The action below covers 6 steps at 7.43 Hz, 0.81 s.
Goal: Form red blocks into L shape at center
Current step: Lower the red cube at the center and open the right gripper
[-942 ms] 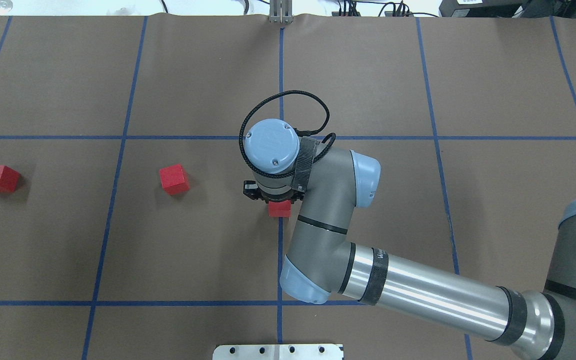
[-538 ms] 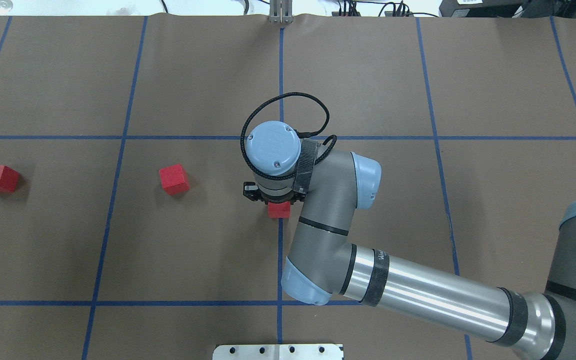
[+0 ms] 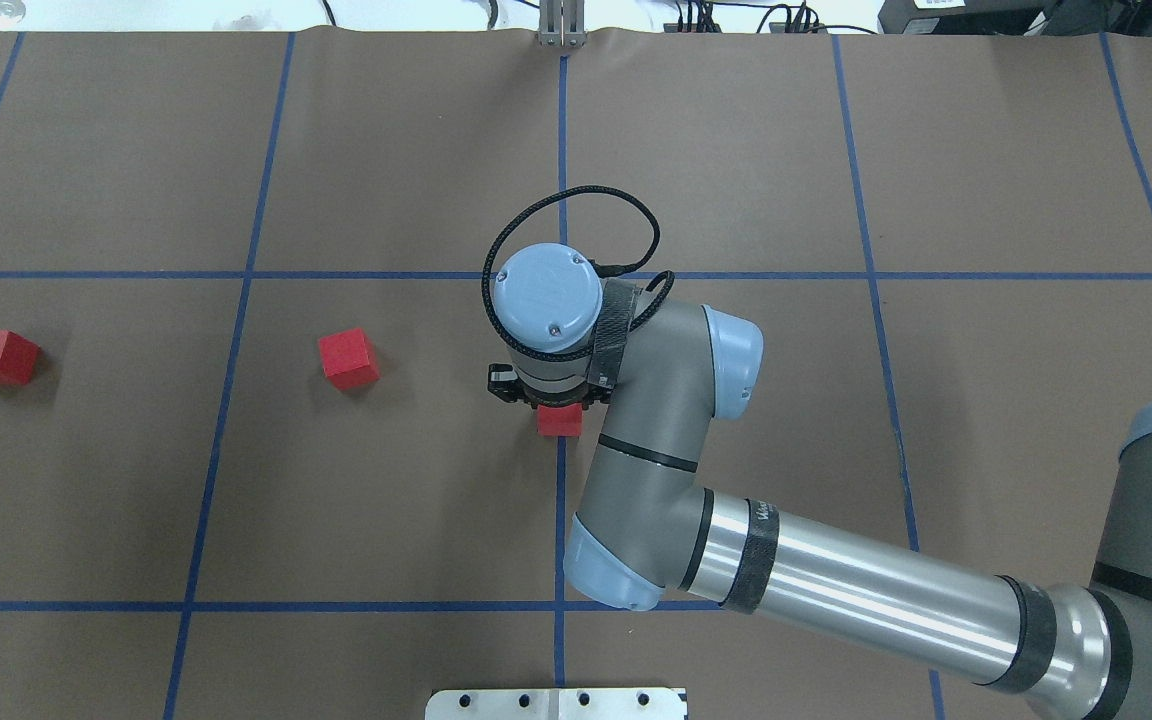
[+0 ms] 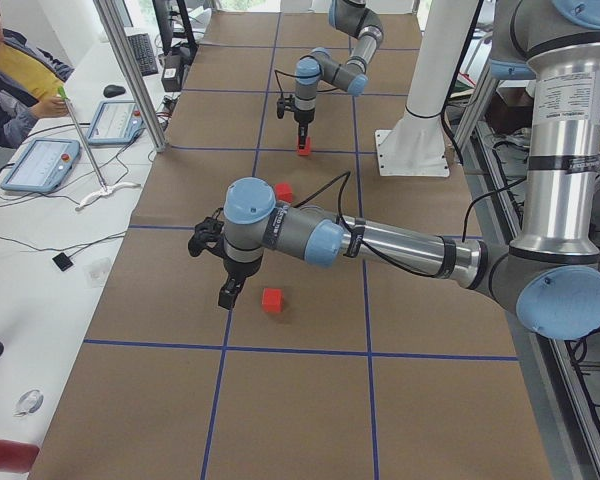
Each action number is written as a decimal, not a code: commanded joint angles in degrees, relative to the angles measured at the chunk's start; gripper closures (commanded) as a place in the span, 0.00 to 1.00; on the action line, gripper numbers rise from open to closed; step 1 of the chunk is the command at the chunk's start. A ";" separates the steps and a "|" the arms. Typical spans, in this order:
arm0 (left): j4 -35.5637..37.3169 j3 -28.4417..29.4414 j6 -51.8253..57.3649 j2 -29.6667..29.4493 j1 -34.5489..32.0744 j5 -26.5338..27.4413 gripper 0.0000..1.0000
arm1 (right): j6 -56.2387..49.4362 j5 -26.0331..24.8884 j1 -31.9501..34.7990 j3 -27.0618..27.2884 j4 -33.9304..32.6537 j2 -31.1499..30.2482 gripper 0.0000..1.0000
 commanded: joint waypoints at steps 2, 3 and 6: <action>0.00 0.00 0.00 0.00 0.03 0.00 0.00 | 0.20 -0.91 -0.19 -0.06 -0.01 0.00 0.00; 0.00 0.00 0.00 0.00 0.03 0.00 0.00 | -0.06 -0.91 -0.19 -0.06 -0.01 0.00 0.00; 0.00 0.00 -0.09 -0.44 0.03 0.00 0.00 | -0.94 1.36 5.40 0.73 -0.36 -0.70 0.00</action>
